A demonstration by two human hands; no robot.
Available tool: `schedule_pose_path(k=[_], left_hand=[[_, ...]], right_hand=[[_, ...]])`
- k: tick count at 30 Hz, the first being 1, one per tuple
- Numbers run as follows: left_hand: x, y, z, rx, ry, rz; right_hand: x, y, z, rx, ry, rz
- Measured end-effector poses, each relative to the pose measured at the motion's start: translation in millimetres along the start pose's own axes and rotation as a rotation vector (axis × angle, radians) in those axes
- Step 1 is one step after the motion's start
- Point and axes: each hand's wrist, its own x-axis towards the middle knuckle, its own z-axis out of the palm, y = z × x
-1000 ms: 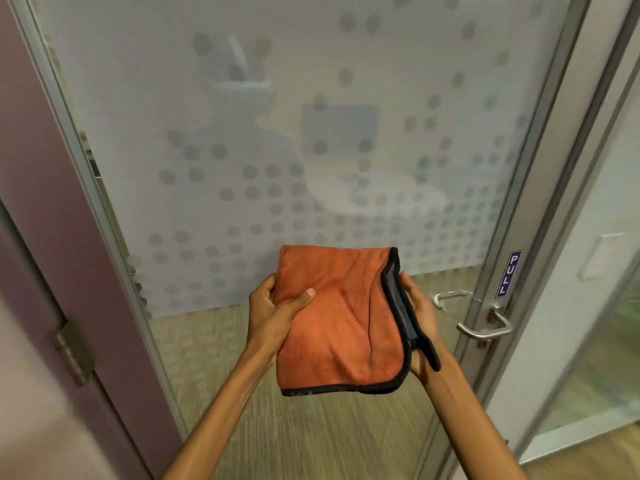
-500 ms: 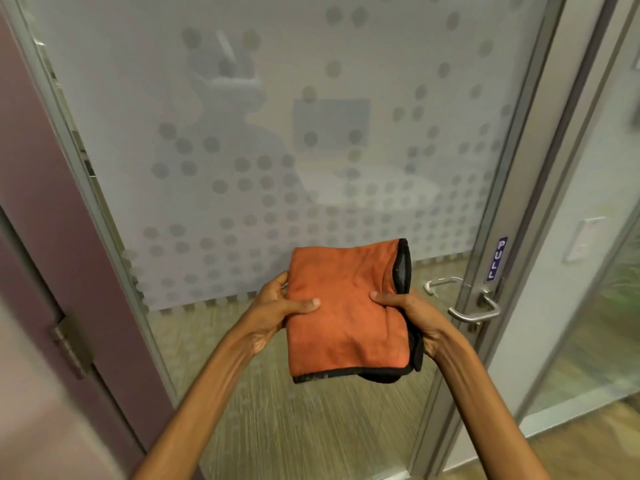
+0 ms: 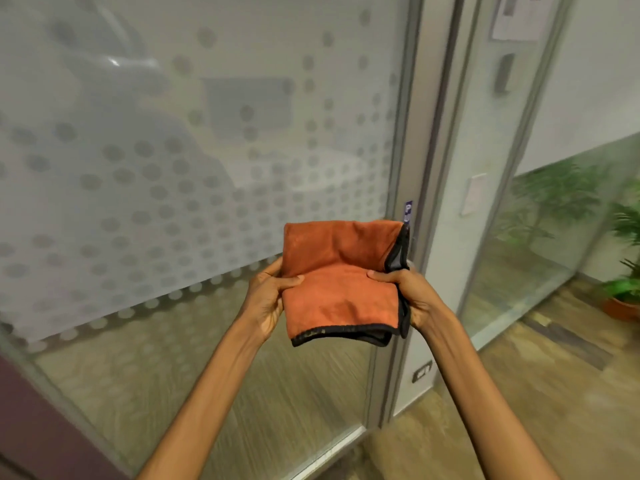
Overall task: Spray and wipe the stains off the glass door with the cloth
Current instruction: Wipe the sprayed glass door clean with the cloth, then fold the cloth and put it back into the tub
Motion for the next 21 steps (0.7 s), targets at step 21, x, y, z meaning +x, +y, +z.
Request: schedule_pose_path(k=[21], left_hand=[[-24.6, -177.7, 343.8, 0.251, -0.691, -0.574]], right_hand=[[-172.4, -28.7, -341.0, 0.003, 0.886, -0.258]])
